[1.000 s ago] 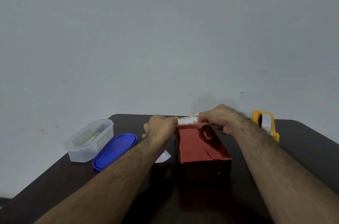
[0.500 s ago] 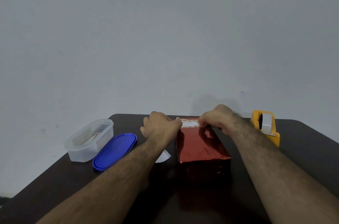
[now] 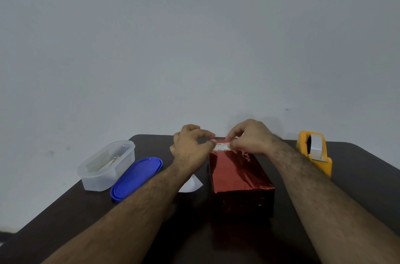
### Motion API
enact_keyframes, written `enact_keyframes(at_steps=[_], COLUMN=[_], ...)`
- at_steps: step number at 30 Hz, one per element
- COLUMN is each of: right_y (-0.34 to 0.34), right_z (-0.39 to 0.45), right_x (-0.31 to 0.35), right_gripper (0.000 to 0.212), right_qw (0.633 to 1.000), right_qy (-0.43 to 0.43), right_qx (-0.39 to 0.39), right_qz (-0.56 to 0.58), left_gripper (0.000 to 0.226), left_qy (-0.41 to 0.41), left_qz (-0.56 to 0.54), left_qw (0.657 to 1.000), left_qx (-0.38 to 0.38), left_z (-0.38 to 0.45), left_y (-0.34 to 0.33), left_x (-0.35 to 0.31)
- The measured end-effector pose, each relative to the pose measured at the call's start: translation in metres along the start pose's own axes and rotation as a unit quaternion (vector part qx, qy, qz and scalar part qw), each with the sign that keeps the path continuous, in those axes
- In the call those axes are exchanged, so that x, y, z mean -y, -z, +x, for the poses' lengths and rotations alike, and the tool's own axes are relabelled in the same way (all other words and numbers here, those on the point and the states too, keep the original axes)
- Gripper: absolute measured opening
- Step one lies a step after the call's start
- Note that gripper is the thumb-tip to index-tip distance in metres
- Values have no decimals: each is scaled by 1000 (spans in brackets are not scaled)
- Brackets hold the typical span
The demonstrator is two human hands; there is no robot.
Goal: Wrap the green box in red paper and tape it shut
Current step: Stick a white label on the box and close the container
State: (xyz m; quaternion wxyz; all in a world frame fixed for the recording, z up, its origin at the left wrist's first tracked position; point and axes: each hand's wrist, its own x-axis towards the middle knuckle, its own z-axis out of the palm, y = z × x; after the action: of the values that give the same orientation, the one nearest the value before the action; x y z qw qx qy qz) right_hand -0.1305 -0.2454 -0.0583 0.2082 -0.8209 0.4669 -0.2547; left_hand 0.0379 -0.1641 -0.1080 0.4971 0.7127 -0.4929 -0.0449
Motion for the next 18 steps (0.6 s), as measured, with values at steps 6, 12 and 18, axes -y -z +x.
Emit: enact_keyframes(at_steps=[6, 12, 18], right_y=[3, 11, 16], right_z=[2, 2, -14], right_x=[-8, -8, 30], right_gripper=[12, 10, 21], right_qw=[999, 996, 994], right_qy=[-33, -68, -10], right_qx=[17, -17, -71], right_qz=[-1, -49, -87], left_gripper=[13, 17, 17], left_qy=[32, 48, 51], left_qz=[20, -32, -132], left_qw=[999, 998, 990], left_qx=[37, -25, -23], left_z=[0, 0, 0], left_y=[-1, 5, 43], left_x=[7, 6, -7])
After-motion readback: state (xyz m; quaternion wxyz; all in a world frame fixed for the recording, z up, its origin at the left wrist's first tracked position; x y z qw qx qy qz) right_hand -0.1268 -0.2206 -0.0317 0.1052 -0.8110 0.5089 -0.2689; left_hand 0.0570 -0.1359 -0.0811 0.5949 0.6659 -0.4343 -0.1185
